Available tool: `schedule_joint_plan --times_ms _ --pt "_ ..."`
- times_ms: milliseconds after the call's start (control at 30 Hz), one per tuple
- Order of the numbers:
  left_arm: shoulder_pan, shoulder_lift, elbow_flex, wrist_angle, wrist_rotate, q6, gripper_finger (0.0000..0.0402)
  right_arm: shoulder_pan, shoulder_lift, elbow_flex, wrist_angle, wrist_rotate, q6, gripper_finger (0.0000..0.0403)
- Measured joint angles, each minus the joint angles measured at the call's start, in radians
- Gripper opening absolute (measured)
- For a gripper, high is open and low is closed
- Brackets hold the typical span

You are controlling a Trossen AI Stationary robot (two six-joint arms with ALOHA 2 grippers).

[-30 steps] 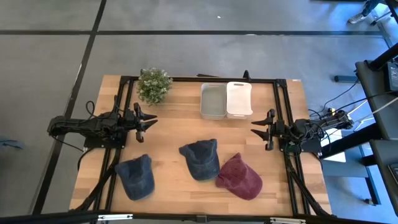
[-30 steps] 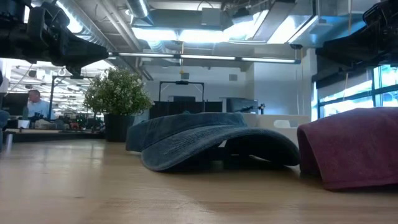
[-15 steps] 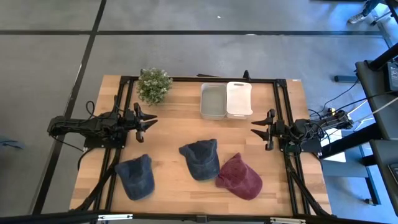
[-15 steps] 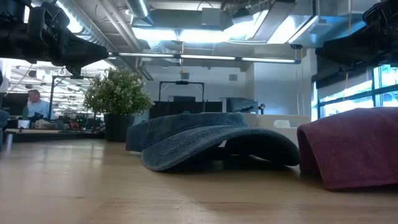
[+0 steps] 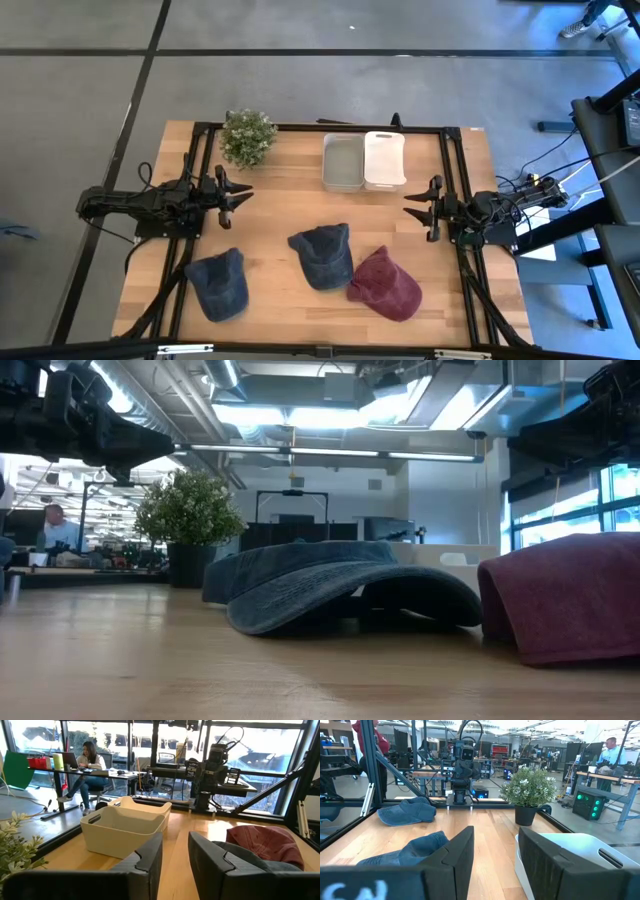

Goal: Pick & Place hat

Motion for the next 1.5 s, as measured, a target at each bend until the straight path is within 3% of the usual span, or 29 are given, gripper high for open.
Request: schedule_joint_plan --times_ms 933,1167,1300,1500 --pt "0.0 0.0 0.0 0.001 -0.003 0.046 0.0093 0.0 0.0 0.0 0.0 0.0 0.0 0.0156" --pt "0.0 0.0 0.0 0.001 0.019 0.038 0.0153 0.0 0.0 0.0 0.0 0.0 0.0 0.0156" --pt "-0.001 0.0 0.0 0.0 0.043 -0.075 0.0192 0.0 0.0 0.0 0.0 0.0 0.0 0.0156" --pt "0.0 0.009 0.0 0.108 0.03 -0.118 0.0209 0.0 0.0 0.0 0.0 0.0 0.0 0.0156"
